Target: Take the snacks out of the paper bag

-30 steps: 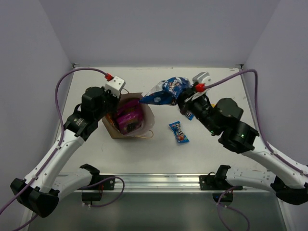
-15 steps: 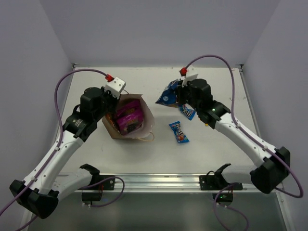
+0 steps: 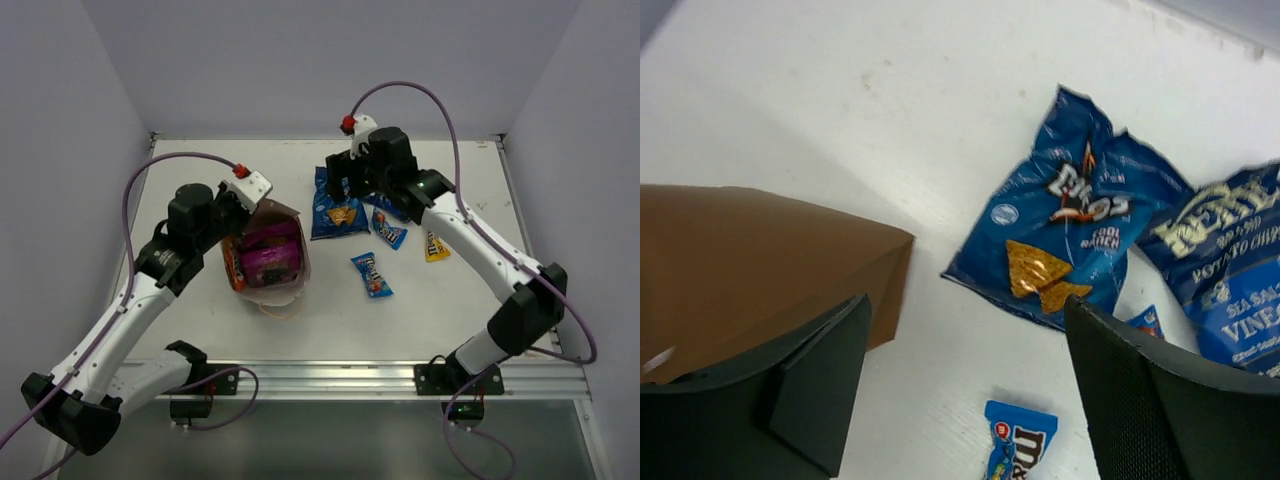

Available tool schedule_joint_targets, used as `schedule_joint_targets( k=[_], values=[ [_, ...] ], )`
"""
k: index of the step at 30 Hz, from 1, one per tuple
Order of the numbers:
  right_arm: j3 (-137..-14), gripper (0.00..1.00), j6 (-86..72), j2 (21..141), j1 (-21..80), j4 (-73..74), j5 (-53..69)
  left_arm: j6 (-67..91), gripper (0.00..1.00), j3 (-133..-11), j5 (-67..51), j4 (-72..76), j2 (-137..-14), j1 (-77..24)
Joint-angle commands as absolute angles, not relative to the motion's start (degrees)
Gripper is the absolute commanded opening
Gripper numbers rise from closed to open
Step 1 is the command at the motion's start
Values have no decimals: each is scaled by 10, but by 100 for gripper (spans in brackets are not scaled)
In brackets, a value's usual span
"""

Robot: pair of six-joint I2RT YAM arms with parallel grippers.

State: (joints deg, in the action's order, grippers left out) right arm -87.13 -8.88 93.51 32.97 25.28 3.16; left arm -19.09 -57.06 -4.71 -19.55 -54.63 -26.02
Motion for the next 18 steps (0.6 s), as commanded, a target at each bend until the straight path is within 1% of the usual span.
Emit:
schedule_joint_targets(
  k=[1, 2, 6, 12, 18],
  values=[
    [-882, 81, 2, 821, 371, 246, 73, -250, 0, -603, -59, -47, -554, -261],
    [-874, 80, 32, 793, 383, 241, 70, -257, 0, -608, -58, -43, -561, -261],
    [-824, 80, 132, 743, 461, 235, 62, -282, 0, -624, -45, -36, -596, -261],
    [-802, 74, 163, 716, 530, 240, 97, -290, 0, -630, -27, -10, -601, -261],
    [-773, 67, 160, 736, 555, 205, 135, -263, 0, -637, -28, 11, -592, -261]
  ],
)
